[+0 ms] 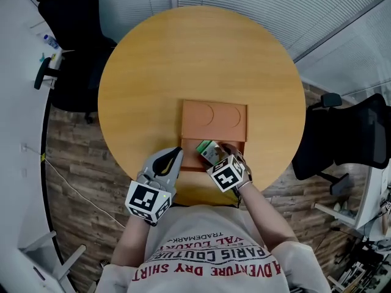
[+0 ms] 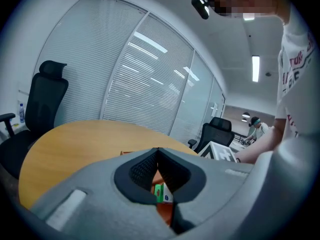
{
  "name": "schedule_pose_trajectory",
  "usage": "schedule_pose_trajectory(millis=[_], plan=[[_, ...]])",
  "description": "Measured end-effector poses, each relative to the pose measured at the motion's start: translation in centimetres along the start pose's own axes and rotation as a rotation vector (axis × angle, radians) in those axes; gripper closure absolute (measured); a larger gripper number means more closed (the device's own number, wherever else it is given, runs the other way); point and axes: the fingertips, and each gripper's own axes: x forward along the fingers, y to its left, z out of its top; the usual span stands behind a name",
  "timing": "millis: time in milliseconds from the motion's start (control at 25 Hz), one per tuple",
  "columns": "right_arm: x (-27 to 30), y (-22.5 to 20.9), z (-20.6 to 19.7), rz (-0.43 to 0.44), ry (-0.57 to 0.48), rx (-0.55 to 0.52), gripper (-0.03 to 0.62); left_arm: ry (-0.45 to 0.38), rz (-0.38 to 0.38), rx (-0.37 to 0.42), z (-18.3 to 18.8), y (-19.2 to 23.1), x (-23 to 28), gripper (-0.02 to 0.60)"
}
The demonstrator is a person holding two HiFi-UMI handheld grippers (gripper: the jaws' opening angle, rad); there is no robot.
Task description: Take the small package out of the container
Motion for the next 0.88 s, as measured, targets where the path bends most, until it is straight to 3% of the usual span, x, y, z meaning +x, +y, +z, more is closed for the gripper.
schedule_pose_trajectory(millis=[280, 600, 880], plan=[[2.2, -0.4, -1.1, -0.046, 0.087, 0.014, 0.198, 0.006, -0.006, -0.002, -0.2, 1.1, 0.4, 0.571], [2.8, -0.6, -1.0, -0.021, 0.048, 0.004, 0.189, 0.025, -0.015, 0.003, -0.4, 1.5, 0.6, 0.571], [2.3, -0.4, -1.1, -0.008, 0.048, -0.062, 0.237, 0.027, -0.025, 0.024, 0.0, 1.1, 0.2, 0.571]])
